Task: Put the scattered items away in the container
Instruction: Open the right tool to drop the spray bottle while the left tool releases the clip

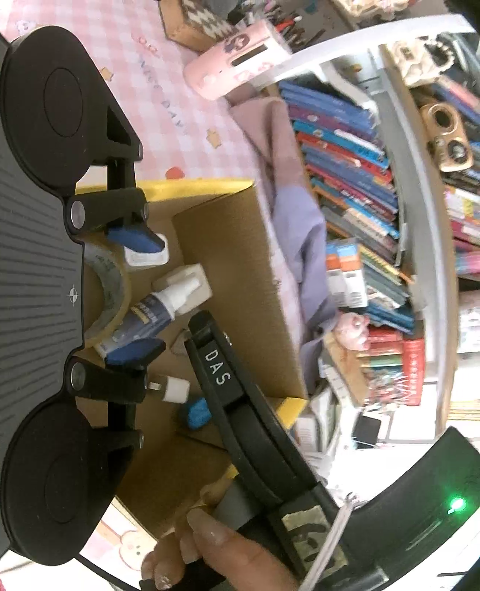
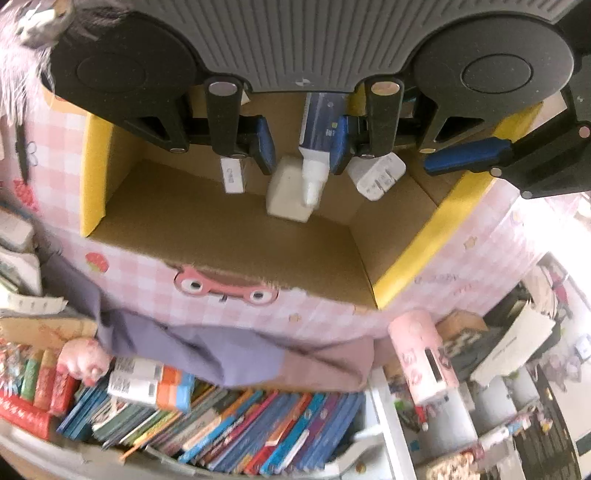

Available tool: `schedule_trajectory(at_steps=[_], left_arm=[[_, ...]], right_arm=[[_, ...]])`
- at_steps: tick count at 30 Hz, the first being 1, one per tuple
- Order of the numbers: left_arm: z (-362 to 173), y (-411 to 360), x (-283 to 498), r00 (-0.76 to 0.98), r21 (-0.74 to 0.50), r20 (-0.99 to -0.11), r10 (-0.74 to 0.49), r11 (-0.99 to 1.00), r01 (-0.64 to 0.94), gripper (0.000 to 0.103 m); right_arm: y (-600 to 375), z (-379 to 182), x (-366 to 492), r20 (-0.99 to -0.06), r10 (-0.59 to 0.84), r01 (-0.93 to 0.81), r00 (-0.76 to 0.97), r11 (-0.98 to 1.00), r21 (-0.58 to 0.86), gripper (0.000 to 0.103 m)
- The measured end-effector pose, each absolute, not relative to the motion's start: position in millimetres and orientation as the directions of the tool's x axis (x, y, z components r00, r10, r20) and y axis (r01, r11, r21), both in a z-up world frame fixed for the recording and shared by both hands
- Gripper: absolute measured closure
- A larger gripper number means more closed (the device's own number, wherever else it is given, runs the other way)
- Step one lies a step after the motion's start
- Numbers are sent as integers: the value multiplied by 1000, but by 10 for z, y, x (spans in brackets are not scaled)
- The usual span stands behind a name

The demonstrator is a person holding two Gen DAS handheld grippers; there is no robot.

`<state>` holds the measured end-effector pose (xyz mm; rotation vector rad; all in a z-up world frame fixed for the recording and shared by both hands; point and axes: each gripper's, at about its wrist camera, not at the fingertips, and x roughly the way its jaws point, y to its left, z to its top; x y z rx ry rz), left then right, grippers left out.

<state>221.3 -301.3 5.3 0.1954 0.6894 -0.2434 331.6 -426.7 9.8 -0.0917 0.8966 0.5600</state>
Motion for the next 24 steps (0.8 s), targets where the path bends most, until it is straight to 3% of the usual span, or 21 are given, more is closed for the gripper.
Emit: schedule_trajectory(at_steps=[4,16,24], left_arm=[[188,-2970,2040,783,106,-600,-164,954,281,35],[488,-2552,1424,855,95,-503,-124,976,197,19],[509,-2191,1028,868,72,-492,-67,990,117,19]], right_arm=[[-4279,241,3183,-727,425,-485,538,862,145,72],[-4277,572,2594,-634,382,-426,672,900,90,72],[-4162,557,2137,-620,357,-384,698,918,97,72]])
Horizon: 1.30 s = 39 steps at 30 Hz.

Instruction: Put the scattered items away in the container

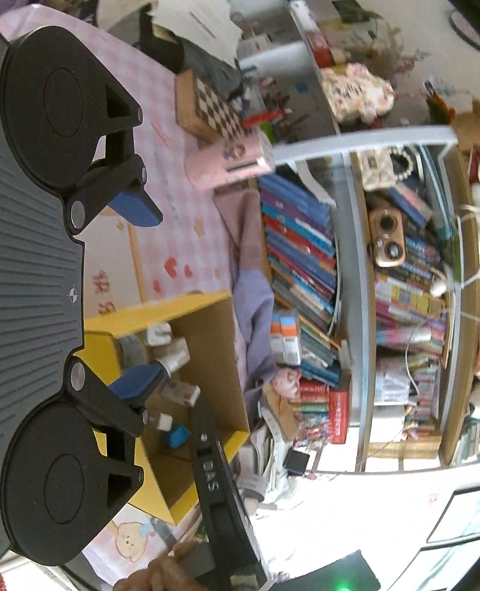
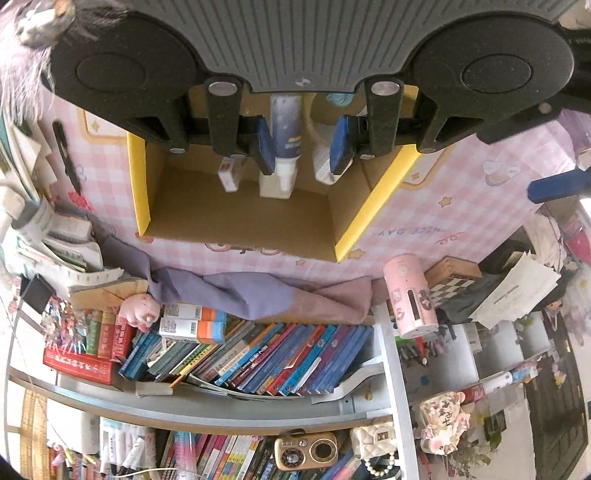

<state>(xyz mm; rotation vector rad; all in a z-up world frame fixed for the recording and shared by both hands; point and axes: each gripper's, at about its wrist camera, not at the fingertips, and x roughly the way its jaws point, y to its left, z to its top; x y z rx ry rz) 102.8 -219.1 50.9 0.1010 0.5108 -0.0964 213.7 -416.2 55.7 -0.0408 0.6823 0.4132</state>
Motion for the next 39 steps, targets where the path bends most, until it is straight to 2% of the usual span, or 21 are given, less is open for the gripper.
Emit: schedule_trajectory(at_steps=[4,9,25,39], left_arm=[[469,-2033,845,863,57,-503,-42,995,82,14],[400,-1874,667,849,35,-528,-22,998,47,14],[100,-1669,101,812,70,-581,47,998,-8,9],[3,-1717,-56,789,83,-613,40,996,14,2]], right_arm=[[-4088,521,1886,-614,336,-346,715,932,107,71],[-3984,433,1551,-622,311,-318,718,942,104,71],[-3792,84,668,-649,219,-216,729,973,86,65],[-3710,-40,286,-658,192,-203,728,977,62,52]])
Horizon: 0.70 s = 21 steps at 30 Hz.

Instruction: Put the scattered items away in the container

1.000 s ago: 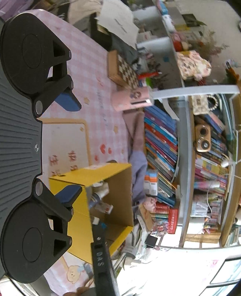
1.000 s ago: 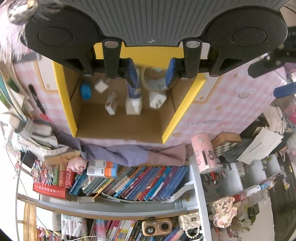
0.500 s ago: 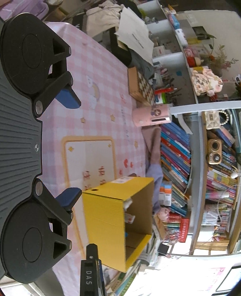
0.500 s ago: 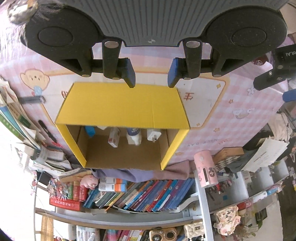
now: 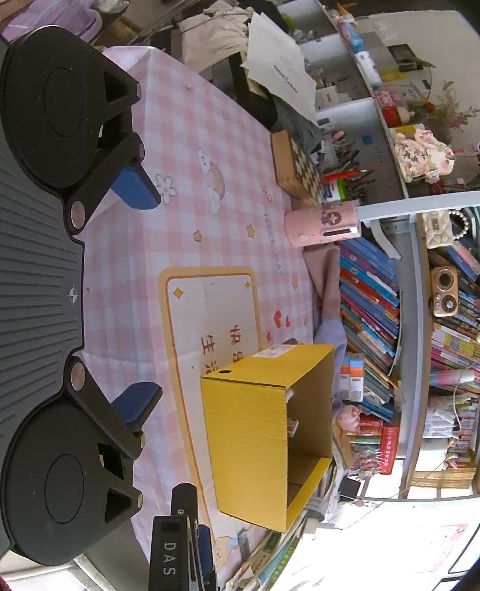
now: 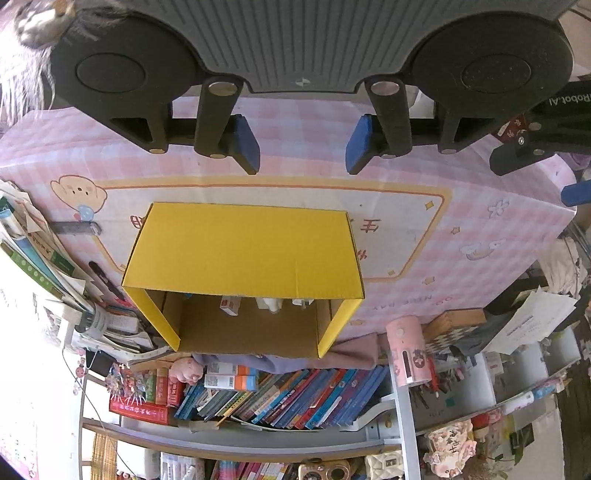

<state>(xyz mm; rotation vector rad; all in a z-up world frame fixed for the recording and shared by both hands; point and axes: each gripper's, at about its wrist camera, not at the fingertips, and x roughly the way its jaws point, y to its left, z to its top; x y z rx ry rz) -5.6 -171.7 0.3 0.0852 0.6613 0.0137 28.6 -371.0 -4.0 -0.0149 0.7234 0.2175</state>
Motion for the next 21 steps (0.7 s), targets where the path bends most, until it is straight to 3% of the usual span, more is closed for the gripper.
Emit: schedule_trajectory(at_steps=[15,21], left_arm=[[-43,-1722,-72,769,46,-639,4,998,32,1],[-54,-1695,-75,763,39,-646,9,999,22,1]], right_arm=[[-3733,-59,251,-666,178,-185,725,981,61,37],[-3721,-63,250,-673,181,-189,717,980,62,36]])
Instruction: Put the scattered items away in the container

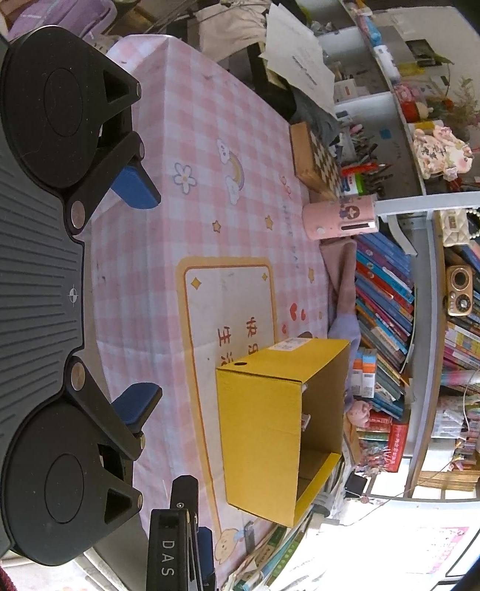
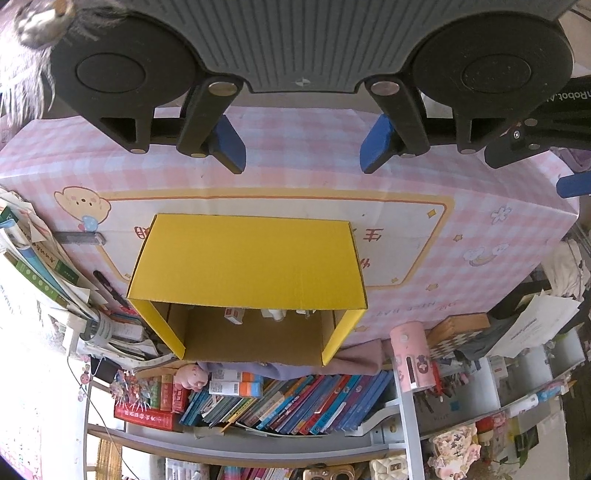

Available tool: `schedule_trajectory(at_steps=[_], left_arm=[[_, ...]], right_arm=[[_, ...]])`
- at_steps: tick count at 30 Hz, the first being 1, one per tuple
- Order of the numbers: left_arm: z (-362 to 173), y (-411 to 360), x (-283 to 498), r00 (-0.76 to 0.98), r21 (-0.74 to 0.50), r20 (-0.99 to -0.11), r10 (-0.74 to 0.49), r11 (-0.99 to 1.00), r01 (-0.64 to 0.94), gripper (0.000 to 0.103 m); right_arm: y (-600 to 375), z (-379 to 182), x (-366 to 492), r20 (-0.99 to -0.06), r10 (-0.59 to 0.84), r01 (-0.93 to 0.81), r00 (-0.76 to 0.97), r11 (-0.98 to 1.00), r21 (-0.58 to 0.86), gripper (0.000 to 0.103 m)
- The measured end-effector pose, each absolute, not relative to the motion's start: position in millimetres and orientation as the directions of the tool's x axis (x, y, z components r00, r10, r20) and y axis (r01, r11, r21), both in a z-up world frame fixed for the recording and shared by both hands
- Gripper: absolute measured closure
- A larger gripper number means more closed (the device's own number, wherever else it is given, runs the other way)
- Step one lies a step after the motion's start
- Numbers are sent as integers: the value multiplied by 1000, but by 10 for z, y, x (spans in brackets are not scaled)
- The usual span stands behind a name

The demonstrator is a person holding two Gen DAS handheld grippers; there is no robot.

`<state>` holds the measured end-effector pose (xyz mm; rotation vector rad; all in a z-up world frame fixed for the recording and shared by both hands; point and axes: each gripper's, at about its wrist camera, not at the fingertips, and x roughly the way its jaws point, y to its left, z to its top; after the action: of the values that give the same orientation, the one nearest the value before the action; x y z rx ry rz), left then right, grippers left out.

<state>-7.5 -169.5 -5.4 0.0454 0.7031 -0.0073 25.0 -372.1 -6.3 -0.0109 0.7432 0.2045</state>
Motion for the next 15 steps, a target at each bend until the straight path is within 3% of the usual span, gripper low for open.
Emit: schedule_trajectory(at_steps=[15], left_arm=[[-67,-1665,-71,762,37,-647,10,999,18,0]], right_arm=[[-3680,-65,246,-677,180,-196,714,979,53,34]])
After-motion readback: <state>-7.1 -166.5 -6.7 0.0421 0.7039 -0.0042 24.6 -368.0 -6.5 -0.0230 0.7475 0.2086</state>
